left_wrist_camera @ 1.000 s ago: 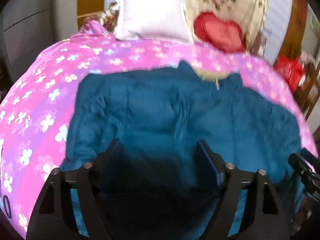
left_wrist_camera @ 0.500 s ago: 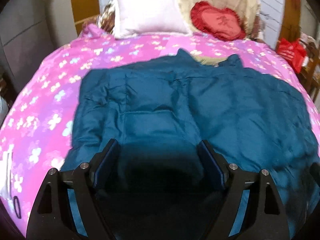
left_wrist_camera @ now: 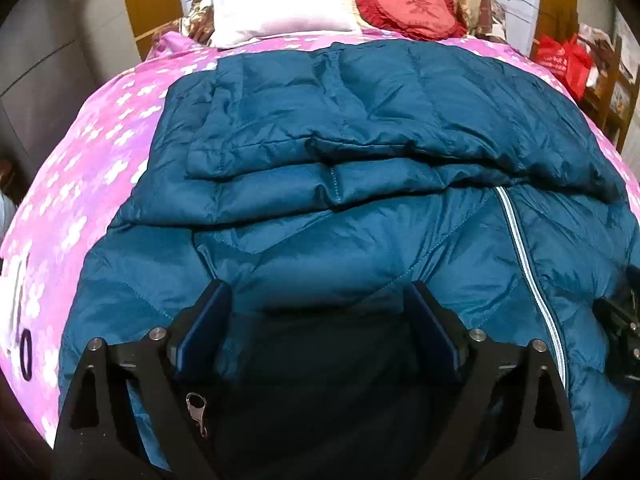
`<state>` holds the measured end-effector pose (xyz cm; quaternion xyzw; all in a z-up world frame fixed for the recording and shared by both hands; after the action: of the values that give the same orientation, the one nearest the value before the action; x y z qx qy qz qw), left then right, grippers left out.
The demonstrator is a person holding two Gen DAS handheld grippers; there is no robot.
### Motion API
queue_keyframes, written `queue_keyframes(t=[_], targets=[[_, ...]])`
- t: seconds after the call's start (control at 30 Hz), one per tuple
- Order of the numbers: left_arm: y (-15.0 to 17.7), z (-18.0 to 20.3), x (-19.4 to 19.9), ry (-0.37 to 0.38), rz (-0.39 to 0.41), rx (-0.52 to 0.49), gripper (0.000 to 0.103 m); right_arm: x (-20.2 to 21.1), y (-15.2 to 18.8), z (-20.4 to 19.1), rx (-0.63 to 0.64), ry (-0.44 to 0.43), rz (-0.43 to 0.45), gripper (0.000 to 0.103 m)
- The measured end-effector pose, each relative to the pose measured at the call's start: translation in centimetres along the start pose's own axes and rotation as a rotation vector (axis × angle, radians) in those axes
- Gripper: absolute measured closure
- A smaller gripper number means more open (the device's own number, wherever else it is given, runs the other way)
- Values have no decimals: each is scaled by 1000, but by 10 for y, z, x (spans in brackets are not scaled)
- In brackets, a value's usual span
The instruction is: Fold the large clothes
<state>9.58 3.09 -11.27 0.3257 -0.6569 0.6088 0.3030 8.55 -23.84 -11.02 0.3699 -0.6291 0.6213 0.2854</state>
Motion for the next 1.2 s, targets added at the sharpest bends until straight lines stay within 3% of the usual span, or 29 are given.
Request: queue_keyframes(t=[0.57, 1.2], targets=[[1, -10, -11, 1, -31, 40, 1, -1, 4, -4, 8, 7, 11, 0], [0, -9, -13, 13, -35, 51, 1, -4, 2, -3, 6, 0, 3, 0]])
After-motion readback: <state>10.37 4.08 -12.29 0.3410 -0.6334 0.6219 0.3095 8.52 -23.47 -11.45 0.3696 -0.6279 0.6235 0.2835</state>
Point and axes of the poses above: each gripper's, at about its wrist camera, not at the fingertips, and x roughly against the way its jaws point, z to its right, y to its underside, the point moved 8 cm from there along -x, roughly the way its jaws point, and after that the axes turned 4 degrees about -x, right-handed, at the moved point
